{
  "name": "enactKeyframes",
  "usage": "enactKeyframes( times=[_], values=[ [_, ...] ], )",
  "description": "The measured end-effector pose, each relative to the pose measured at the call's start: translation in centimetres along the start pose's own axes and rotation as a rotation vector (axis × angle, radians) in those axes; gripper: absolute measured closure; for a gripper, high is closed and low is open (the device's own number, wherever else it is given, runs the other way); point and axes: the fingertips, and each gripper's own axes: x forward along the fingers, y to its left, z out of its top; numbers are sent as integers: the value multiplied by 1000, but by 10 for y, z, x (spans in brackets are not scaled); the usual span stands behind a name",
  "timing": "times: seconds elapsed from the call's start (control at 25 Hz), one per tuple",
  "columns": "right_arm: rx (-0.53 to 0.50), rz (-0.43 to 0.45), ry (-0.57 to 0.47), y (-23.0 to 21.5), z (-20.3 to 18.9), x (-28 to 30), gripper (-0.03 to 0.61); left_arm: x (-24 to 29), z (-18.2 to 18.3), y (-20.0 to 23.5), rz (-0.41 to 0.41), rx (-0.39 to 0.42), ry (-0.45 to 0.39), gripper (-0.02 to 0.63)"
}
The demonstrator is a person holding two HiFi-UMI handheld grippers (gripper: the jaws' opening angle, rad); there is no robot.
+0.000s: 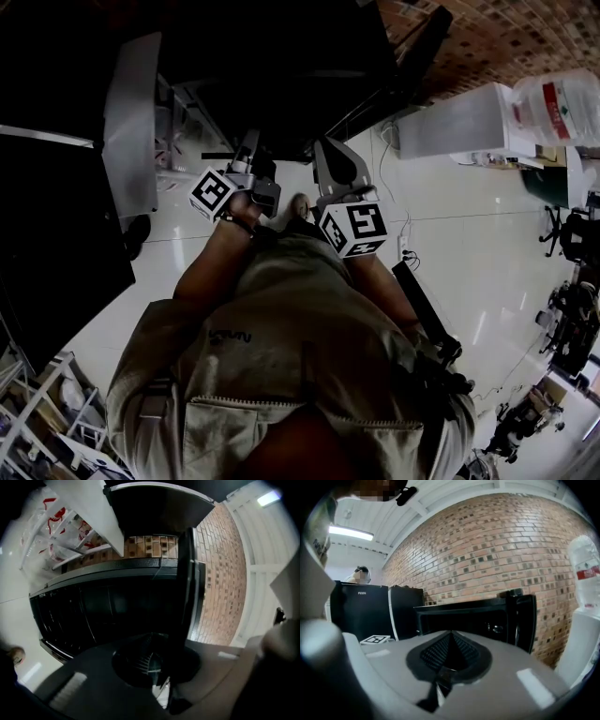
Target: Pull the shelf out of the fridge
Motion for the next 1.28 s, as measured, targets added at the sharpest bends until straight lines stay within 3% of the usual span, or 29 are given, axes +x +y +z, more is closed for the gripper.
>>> enactKeyframes(
  times=[0.52,0.84,1.12,1.28],
  values=[
    [17,-80,-43,30,15,-41,577,-37,-12,-14,-55,-97,56,589],
    [7,6,-109,16,35,-82,577,-58,-45,-44,-106,-53,-5,589],
    [-5,97,-157,-10,52,-127,578,-96,-85,-74,-105,3,-108,589],
    [44,121,-188,-22,55,-145,577,-120,-99,-83,-94,29,-143,589]
  ],
)
